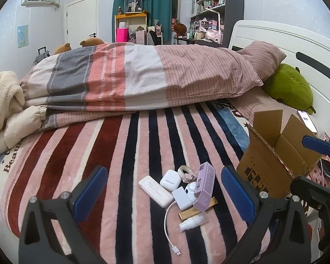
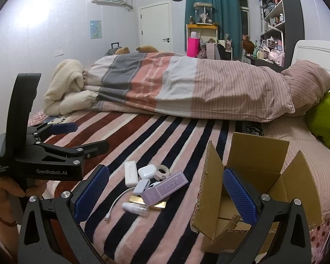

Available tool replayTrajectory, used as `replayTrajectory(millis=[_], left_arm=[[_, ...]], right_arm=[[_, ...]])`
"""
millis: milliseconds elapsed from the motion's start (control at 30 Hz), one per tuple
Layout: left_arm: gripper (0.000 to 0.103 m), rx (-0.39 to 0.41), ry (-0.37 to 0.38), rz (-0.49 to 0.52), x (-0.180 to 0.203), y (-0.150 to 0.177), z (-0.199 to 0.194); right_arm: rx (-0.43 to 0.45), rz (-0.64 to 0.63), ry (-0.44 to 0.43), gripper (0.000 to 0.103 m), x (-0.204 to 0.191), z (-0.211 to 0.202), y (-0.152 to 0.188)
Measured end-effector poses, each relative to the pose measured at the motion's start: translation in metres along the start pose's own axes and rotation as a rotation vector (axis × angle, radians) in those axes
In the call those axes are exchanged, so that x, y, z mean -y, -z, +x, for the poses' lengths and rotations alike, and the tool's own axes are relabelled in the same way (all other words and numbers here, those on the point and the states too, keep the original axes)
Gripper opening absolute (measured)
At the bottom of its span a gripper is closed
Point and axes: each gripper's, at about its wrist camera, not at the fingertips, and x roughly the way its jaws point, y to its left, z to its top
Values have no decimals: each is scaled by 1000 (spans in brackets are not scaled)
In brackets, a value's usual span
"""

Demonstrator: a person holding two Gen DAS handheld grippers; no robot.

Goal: Organize rigid objects

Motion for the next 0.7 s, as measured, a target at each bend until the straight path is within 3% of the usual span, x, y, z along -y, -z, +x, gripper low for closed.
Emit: replayTrajectory(millis=[700], left_arm=[[103,1,-7,2,-3,-1,-3]], right_arm=[[-5,8,-35,103,-3,2,1]])
